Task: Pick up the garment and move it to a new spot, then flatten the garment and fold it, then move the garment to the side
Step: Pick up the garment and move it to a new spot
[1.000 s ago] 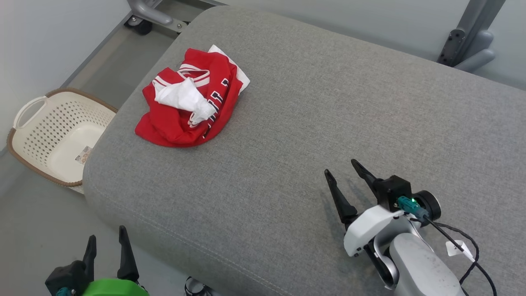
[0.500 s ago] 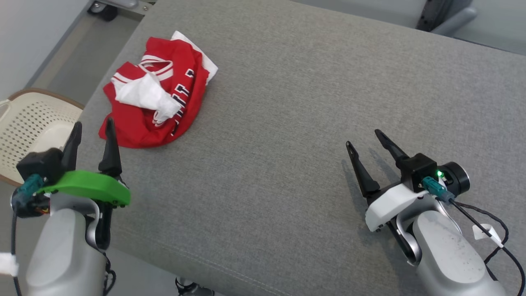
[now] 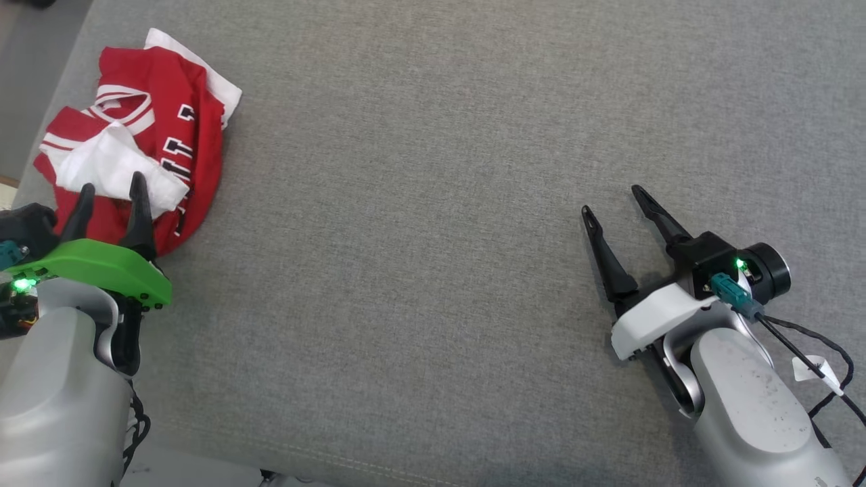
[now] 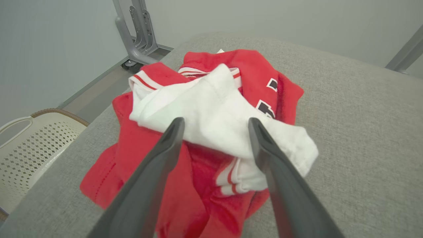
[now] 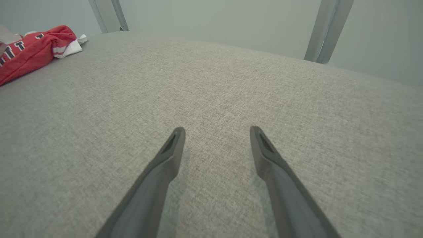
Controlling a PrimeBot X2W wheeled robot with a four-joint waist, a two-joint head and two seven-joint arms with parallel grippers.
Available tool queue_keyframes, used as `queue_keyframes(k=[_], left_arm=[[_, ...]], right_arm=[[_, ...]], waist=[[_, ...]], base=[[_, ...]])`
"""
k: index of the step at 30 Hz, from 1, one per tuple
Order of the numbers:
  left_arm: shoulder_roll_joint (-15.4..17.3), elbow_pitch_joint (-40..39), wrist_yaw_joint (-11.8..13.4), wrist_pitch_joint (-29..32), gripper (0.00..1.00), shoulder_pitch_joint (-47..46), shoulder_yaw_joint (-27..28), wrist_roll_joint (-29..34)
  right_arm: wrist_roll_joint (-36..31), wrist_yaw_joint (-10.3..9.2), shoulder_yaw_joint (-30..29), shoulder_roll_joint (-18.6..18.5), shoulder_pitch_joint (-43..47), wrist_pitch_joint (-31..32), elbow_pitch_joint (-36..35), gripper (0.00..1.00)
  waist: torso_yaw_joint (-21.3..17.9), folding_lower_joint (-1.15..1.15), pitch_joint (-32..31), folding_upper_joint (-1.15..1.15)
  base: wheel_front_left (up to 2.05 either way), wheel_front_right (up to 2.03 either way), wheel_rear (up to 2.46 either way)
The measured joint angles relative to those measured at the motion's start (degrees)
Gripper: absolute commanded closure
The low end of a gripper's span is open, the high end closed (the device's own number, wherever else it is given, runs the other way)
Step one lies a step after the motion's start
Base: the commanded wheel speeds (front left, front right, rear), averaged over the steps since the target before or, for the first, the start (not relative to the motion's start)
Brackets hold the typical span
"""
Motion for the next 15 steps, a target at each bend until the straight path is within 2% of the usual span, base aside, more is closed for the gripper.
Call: queue_keyframes(k=[5,6,7,11,15], left_arm=[[-0.1,5.3,0.0,0.0,0.0,-2.0,-0.8,-2.0],[0.0,6.1,0.0,0.0,0.6,-2.2,-0.7,-1.8],[0.3,6.6,0.0,0.0,1.0,-2.3,-0.6,-1.4],[1.3,6.0,0.1,0.0,1.0,-3.2,1.3,0.8],[2.3,-1.7,0.5,0.0,1.0,-3.3,3.4,5.3]], right_arm=[[-0.5,0.0,0.2,0.4,-0.6,0.0,-0.1,0.0],[-0.7,0.0,0.1,0.5,-0.6,0.0,-0.1,0.0],[-0.8,0.0,0.1,0.6,-0.7,0.0,0.0,0.0],[-0.7,0.0,-0.1,1.2,-0.8,0.0,0.5,0.0],[-0.2,0.0,-0.4,2.3,-0.5,0.0,1.0,0.0]], waist=[[-2.5,0.0,1.5,0.0],[-2.8,0.0,1.7,0.0],[-3.2,0.0,1.7,0.0],[-4.1,0.0,1.4,0.0],[-4.8,0.0,0.0,0.0]], base=[[0.0,0.0,0.0],[0.0,0.0,0.0],[0.0,0.0,0.0],[0.0,0.0,0.0],[0.0,0.0,0.0]])
